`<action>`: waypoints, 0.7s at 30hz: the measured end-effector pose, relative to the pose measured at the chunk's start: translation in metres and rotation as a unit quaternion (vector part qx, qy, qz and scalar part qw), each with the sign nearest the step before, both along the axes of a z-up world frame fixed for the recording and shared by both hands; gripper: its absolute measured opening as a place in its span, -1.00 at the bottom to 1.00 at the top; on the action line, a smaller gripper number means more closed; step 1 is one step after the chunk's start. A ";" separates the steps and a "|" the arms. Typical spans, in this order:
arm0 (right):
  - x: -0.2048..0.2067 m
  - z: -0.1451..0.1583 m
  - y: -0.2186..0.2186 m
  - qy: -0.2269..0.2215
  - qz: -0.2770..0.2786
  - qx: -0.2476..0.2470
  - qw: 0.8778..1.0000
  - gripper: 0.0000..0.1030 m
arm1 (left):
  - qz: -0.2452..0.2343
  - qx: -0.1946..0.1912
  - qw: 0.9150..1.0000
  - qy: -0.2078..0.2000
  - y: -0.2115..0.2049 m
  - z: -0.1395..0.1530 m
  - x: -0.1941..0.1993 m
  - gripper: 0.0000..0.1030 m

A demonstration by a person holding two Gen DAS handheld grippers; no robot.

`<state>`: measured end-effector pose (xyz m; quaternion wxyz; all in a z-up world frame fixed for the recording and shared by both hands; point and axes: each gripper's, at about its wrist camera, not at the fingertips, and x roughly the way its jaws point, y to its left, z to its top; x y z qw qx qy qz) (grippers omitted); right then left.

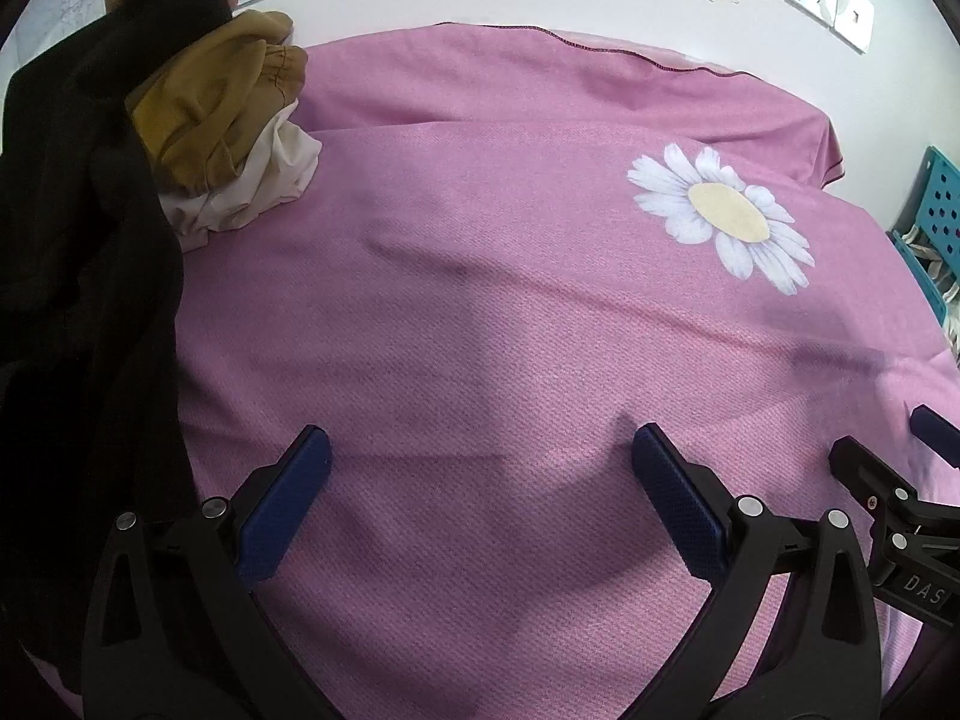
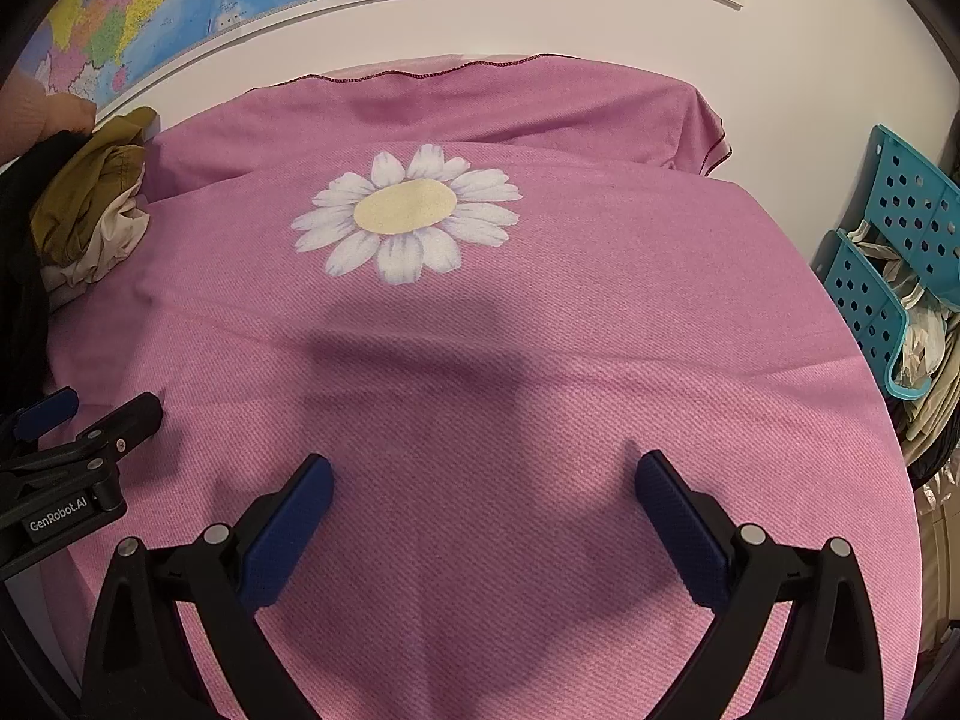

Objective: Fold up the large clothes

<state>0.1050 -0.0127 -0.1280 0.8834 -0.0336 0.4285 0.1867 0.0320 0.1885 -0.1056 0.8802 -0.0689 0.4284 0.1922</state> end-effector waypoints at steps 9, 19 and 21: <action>0.000 0.000 0.000 0.000 0.000 0.000 1.000 0.91 | 0.000 0.000 1.000 0.000 0.000 -0.001 0.001 0.92; 0.000 0.000 0.000 0.000 0.000 0.000 1.000 0.91 | 0.000 0.000 1.000 0.000 0.001 0.000 0.001 0.92; 0.000 0.000 0.000 0.000 0.000 0.000 1.000 0.91 | -0.001 0.000 1.000 0.000 0.001 0.000 0.001 0.92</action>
